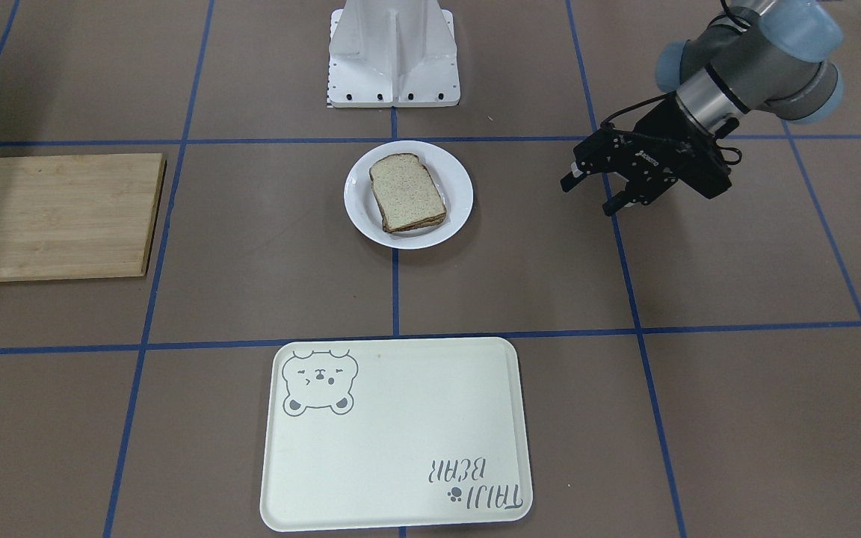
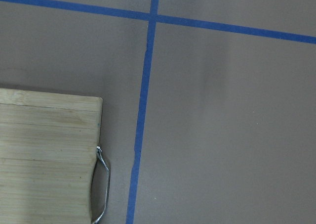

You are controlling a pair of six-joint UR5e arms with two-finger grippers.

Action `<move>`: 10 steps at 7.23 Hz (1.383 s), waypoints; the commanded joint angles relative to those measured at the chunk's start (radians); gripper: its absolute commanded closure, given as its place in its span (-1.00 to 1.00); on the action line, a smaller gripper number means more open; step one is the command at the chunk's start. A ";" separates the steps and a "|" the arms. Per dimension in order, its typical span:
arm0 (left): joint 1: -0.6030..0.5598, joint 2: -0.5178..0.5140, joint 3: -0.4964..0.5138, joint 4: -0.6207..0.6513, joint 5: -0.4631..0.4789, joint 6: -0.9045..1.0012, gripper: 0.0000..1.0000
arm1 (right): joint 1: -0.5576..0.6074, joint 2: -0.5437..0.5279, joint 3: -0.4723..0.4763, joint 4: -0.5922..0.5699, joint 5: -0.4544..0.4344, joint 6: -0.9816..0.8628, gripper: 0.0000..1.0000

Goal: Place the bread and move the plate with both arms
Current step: 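Move the left gripper down to the near rim of the plate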

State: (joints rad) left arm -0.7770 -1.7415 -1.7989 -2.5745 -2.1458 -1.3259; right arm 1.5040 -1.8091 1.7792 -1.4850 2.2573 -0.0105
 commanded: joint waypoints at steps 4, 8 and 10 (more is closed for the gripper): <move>0.349 0.011 0.077 -0.264 0.308 -0.185 -0.37 | 0.002 -0.003 0.000 0.002 0.004 0.001 -1.00; 0.401 0.000 0.121 -0.283 0.363 -0.203 0.14 | 0.002 -0.001 0.006 0.002 0.005 0.001 -1.00; 0.468 -0.048 0.162 -0.283 0.457 -0.205 0.14 | 0.002 0.002 0.005 0.002 0.016 0.001 -1.00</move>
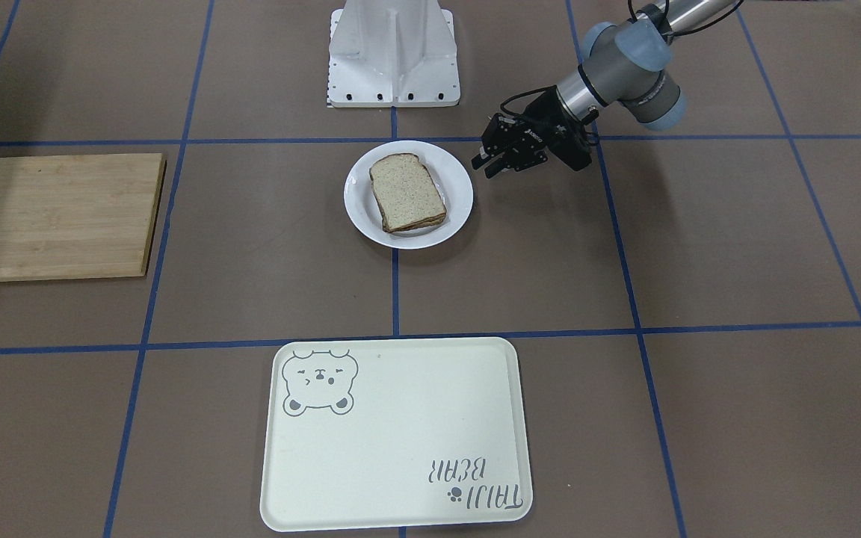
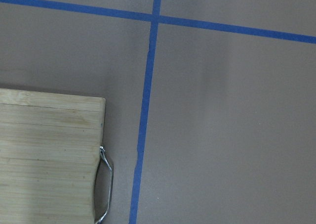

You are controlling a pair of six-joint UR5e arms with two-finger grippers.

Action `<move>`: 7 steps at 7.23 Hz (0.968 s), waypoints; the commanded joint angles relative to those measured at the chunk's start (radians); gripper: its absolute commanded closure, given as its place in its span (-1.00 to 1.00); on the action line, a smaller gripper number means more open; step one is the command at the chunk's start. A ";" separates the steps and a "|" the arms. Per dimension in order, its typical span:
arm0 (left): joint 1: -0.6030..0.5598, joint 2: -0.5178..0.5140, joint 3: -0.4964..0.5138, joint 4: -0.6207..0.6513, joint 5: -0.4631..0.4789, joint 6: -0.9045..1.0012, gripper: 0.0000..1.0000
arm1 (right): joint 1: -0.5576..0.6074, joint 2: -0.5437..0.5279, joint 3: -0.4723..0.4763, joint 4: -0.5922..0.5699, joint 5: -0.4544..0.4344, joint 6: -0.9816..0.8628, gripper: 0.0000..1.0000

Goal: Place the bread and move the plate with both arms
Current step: 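Move the left gripper down to the near rim of the plate, then close the left gripper on the plate rim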

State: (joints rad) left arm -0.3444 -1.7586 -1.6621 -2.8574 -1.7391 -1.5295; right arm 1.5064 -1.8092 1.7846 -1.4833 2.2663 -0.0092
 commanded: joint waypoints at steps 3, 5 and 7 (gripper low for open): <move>0.071 -0.075 0.073 -0.002 0.098 -0.038 0.14 | 0.000 0.005 -0.005 0.000 0.007 0.002 -1.00; 0.073 -0.078 0.068 -0.003 0.096 -0.089 0.42 | 0.000 0.002 -0.004 0.000 0.007 0.002 -1.00; 0.077 -0.078 0.105 -0.080 0.098 -0.110 1.00 | 0.000 0.002 -0.005 0.000 0.005 0.002 -1.00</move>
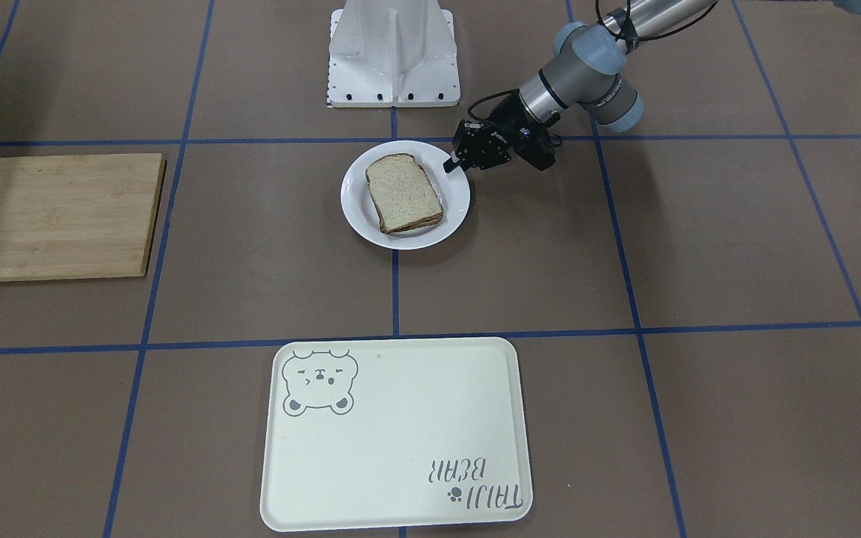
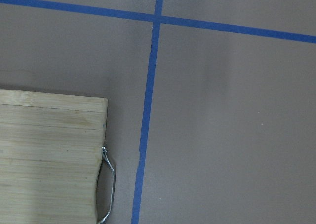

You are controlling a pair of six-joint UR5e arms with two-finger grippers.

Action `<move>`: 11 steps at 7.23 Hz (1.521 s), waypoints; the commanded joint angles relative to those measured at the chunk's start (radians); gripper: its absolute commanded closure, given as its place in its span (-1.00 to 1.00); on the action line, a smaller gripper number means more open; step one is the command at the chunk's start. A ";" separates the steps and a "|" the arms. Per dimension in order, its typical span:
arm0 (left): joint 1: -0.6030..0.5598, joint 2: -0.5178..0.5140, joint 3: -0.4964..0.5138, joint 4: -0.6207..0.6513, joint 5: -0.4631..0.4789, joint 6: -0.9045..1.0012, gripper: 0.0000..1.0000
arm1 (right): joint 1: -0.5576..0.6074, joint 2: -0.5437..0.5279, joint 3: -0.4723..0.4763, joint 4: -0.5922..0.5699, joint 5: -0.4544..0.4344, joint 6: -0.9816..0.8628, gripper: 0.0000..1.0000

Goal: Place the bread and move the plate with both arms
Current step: 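Close the left gripper on the plate rim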

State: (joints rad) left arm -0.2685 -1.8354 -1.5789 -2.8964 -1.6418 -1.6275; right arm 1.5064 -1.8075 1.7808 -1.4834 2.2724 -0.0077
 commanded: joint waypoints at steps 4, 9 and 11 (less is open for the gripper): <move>0.002 -0.002 0.014 -0.067 -0.001 -0.117 1.00 | 0.000 0.004 -0.003 0.000 -0.001 0.000 -1.00; -0.012 -0.030 -0.068 -0.073 0.002 -0.354 1.00 | 0.000 0.007 -0.009 0.000 -0.004 -0.002 -1.00; -0.017 -0.091 -0.067 -0.070 0.106 -0.413 1.00 | 0.000 0.007 -0.012 0.000 -0.005 -0.002 -1.00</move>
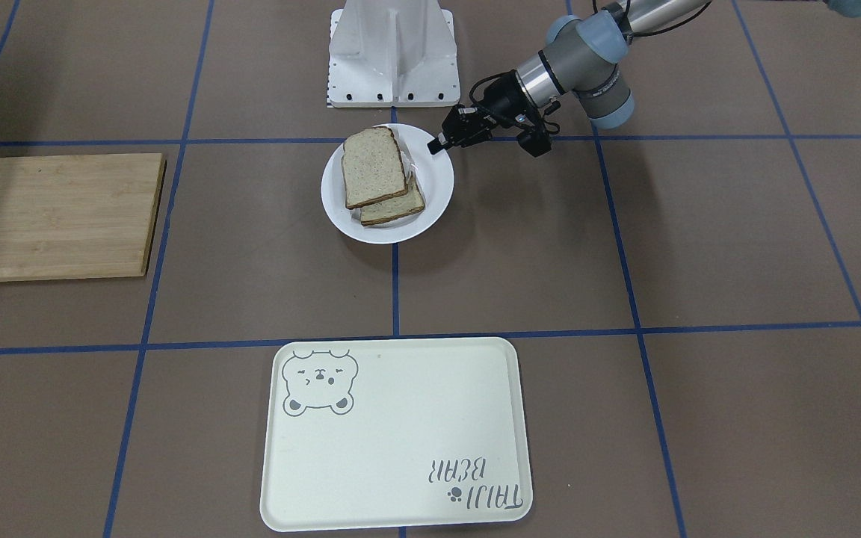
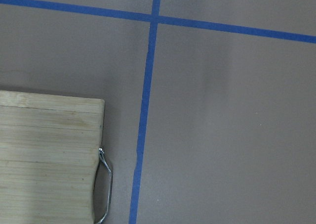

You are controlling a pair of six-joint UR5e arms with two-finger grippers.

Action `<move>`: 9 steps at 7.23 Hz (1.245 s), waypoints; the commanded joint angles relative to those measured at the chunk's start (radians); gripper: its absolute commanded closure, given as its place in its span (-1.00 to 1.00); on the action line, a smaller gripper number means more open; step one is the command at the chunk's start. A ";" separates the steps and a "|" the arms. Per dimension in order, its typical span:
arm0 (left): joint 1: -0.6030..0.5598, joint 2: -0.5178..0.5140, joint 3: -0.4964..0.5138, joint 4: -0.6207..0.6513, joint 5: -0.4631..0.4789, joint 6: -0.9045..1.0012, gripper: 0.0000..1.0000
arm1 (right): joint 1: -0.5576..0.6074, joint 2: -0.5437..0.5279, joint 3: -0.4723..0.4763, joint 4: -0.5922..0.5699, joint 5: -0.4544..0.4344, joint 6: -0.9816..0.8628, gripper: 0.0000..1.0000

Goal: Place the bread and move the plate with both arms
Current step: 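Close the left gripper on the plate rim, then slide the plate with the left gripper onto the bear tray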

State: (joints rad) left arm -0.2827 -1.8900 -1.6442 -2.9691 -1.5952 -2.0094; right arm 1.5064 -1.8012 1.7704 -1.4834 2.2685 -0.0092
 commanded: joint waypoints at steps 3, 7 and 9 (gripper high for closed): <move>-0.117 -0.064 0.017 0.016 0.080 -0.201 1.00 | 0.000 0.000 -0.005 0.000 0.000 0.000 -1.00; -0.265 -0.268 0.359 0.019 0.116 -0.290 1.00 | 0.000 0.000 -0.005 0.000 0.002 0.000 -1.00; -0.296 -0.357 0.507 0.048 0.180 -0.324 1.00 | 0.000 0.002 -0.005 0.000 0.000 0.000 -1.00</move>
State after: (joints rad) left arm -0.5596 -2.1848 -1.2338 -2.9420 -1.4623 -2.3110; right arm 1.5064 -1.8007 1.7656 -1.4834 2.2692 -0.0092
